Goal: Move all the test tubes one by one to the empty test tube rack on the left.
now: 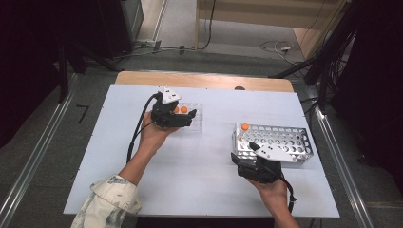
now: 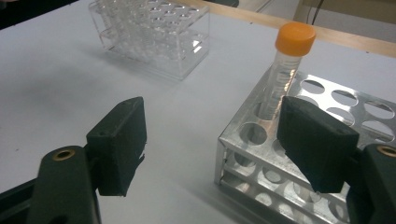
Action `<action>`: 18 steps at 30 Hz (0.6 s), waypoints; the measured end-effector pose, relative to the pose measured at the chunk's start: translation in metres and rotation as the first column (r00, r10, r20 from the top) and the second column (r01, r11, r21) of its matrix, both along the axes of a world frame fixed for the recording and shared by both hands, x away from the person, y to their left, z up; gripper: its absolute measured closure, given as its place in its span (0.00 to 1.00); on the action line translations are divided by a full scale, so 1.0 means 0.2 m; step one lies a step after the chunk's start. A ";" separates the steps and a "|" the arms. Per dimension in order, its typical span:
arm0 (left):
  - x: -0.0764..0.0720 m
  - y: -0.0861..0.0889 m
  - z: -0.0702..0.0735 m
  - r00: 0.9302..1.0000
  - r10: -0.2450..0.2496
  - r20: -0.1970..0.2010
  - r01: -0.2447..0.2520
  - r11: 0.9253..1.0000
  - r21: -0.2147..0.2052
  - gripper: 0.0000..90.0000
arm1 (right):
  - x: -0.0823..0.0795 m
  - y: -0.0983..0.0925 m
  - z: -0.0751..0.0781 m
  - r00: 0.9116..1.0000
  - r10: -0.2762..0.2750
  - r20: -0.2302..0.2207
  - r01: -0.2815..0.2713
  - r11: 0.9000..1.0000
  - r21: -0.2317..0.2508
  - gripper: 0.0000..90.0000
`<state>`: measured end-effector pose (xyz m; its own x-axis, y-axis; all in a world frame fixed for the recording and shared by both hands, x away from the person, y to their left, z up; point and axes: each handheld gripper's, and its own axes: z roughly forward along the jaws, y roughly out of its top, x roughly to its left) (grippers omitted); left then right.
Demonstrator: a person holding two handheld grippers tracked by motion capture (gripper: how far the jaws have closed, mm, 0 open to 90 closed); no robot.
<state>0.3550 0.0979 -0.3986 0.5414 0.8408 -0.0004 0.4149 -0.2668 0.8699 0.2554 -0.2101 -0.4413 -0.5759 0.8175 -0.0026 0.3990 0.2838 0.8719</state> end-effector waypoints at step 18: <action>-0.09 -0.06 -0.06 0.999 -0.026 -0.029 0.025 1.000 -0.019 0.19 | 0.21 -0.02 -0.06 0.995 -0.097 0.004 0.097 0.995 -0.019 0.30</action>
<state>0.3374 0.0868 -0.4098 0.5623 0.8263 -0.0314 0.4331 -0.2619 0.8625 0.2982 -0.2137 -0.4526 -0.4939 0.8692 -0.0208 0.4227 0.2610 0.8679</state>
